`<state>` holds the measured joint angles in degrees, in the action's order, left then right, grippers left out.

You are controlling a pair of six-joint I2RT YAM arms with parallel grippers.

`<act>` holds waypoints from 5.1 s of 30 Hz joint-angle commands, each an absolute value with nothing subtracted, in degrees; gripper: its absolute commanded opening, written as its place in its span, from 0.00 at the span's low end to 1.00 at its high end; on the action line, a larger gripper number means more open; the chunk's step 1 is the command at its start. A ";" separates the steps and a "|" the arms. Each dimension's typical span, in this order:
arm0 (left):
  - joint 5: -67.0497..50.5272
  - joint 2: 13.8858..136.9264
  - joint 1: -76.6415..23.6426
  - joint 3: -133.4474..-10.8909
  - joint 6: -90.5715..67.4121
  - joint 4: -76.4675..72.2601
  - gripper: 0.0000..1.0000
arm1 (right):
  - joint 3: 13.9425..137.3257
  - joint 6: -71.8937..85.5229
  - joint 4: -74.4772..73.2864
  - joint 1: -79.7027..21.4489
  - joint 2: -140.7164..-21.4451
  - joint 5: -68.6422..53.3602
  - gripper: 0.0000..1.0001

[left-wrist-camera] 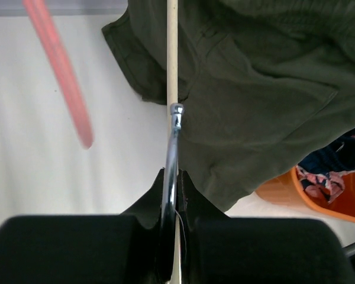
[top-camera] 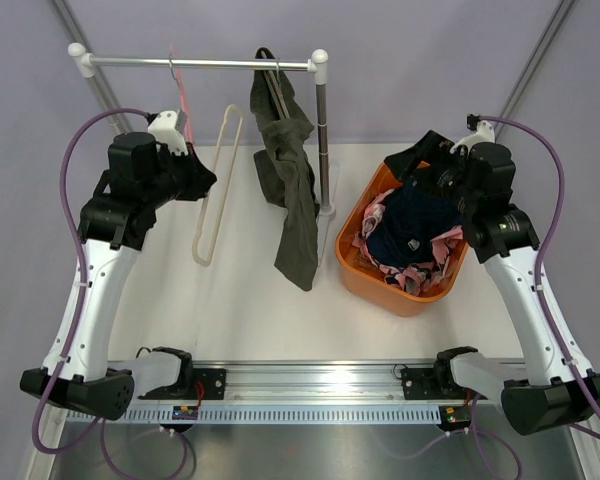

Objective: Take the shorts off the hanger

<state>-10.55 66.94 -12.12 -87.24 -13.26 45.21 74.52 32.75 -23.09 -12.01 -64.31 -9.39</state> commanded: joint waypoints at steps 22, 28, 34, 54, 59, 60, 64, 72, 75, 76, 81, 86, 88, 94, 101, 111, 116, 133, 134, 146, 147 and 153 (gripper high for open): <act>-12.65 84.27 -9.06 -114.32 -13.28 41.66 0.00 | 81.47 30.41 -26.54 -14.50 -61.35 -15.73 0.90; -14.24 91.83 -7.21 -121.90 -11.95 42.72 0.00 | 81.65 29.62 -27.16 -14.59 -60.47 -15.65 0.90; -16.08 95.88 -5.36 -126.30 -11.25 41.40 0.00 | 81.91 29.09 -27.07 -14.68 -60.91 -16.08 0.90; -15.65 103.53 -5.19 -131.92 -8.44 35.24 0.01 | 81.48 28.83 -24.08 -14.68 -62.49 -17.32 0.90; -15.38 105.29 -5.19 -133.07 -8.53 34.28 0.02 | 81.30 28.74 -23.91 -14.68 -62.84 -17.58 0.90; -15.38 105.38 -5.19 -133.07 -8.53 34.28 0.03 | 81.30 28.65 -23.99 -14.68 -63.02 -17.67 0.90; -15.12 106.17 -5.19 -132.98 -8.35 34.45 0.06 | 80.69 29.00 -23.56 -14.68 -63.11 -17.84 0.90; -14.94 105.21 -5.19 -130.61 -8.17 33.67 0.12 | 80.16 29.36 -23.29 -14.68 -62.49 -18.02 0.90; -14.77 104.50 -5.19 -129.47 -8.17 33.14 0.18 | 80.16 29.44 -23.64 -14.68 -62.40 -18.10 0.90; -14.85 104.07 -5.19 -129.03 -8.17 32.96 0.21 | 80.16 29.44 -23.47 -14.68 -62.32 -18.02 0.90; -14.85 102.66 -5.19 -127.36 -8.00 32.52 0.26 | 79.63 29.71 -23.38 -14.68 -62.05 -18.11 0.90; -14.24 99.94 -5.36 -125.34 -7.65 31.99 0.30 | 79.28 29.88 -23.47 -15.03 -61.88 -18.19 0.90; -13.89 98.88 -5.27 -124.63 -7.65 31.82 0.31 | 79.19 29.79 -23.55 -15.12 -61.70 -18.11 0.90; -12.05 91.59 -5.36 -119.01 -8.26 28.83 0.38 | 78.93 29.62 -23.82 -15.29 -61.35 -17.67 0.90; -12.22 86.31 -5.89 -117.34 -8.96 28.83 0.43 | 78.75 29.71 -23.99 -15.29 -61.08 -17.40 0.90; -10.91 78.49 -14.20 -110.75 -14.06 25.40 0.49 | 78.05 29.88 -23.91 -15.47 -60.73 -17.31 0.90; -5.11 81.55 -24.33 -110.30 -13.71 24.17 0.50 | 78.31 29.62 -24.43 -15.82 -60.64 -17.31 0.90; 24.42 96.59 -34.01 -118.21 -15.91 21.71 0.53 | 79.10 25.84 -30.58 -15.82 -55.73 -13.62 0.90; 24.69 96.85 -34.01 -118.13 -15.73 21.36 0.53 | 79.10 25.75 -30.93 -15.82 -55.55 -13.62 0.91; 28.83 105.29 -33.40 -127.96 -13.71 23.55 0.57 | 78.23 25.49 -31.55 -15.91 -54.05 -13.54 0.91; 28.83 105.81 -33.31 -128.32 -13.71 23.64 0.57 | 78.14 25.49 -31.64 -15.82 -53.70 -13.45 0.91; 27.95 106.70 -32.78 -127.97 -14.41 23.90 0.57 | 77.70 25.31 -31.55 -15.82 -53.44 -13.01 0.91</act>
<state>26.63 106.19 -33.23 -125.78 -14.17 24.69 77.93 26.30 -32.12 -15.38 -54.15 -14.00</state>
